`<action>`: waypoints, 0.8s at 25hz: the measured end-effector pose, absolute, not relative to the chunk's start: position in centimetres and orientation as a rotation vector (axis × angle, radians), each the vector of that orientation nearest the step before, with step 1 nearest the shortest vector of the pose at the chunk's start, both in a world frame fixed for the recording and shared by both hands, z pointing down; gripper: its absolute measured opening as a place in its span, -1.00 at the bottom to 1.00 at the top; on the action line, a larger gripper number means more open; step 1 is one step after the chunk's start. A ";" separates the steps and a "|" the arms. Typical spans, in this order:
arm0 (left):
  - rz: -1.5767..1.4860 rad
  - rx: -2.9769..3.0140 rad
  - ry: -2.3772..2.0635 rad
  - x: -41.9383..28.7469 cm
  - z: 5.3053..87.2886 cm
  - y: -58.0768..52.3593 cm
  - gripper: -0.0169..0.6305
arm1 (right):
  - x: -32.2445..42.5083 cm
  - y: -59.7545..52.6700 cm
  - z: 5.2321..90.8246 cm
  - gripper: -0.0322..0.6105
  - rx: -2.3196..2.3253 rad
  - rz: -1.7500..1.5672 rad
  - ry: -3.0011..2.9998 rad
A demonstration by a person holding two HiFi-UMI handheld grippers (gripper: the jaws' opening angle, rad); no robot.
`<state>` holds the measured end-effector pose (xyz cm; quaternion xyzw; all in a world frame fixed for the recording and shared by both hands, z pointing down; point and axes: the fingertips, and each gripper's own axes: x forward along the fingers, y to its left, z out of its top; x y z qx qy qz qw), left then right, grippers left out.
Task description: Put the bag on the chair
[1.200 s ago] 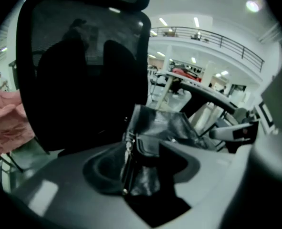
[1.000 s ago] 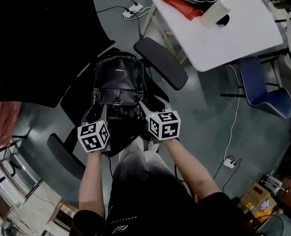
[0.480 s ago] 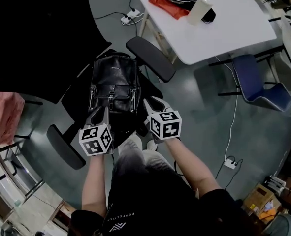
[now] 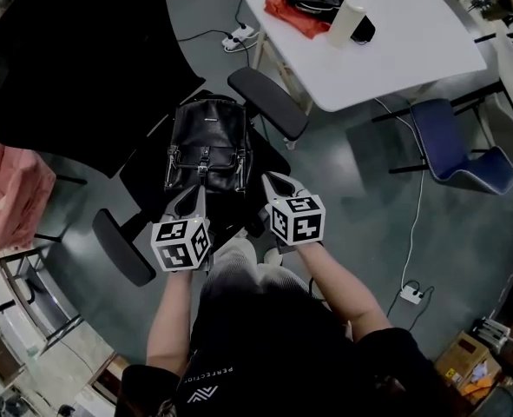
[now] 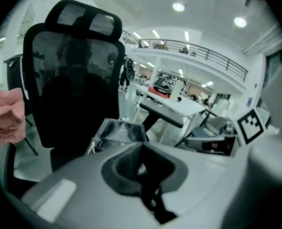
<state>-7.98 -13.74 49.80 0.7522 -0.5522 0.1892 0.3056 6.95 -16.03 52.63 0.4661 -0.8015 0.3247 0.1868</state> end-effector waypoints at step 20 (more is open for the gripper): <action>0.485 1.982 -1.445 -7.4 48.4 -12.1 -0.92 | 7.9 -13.6 51.0 -0.90 1.307 0.955 -2.235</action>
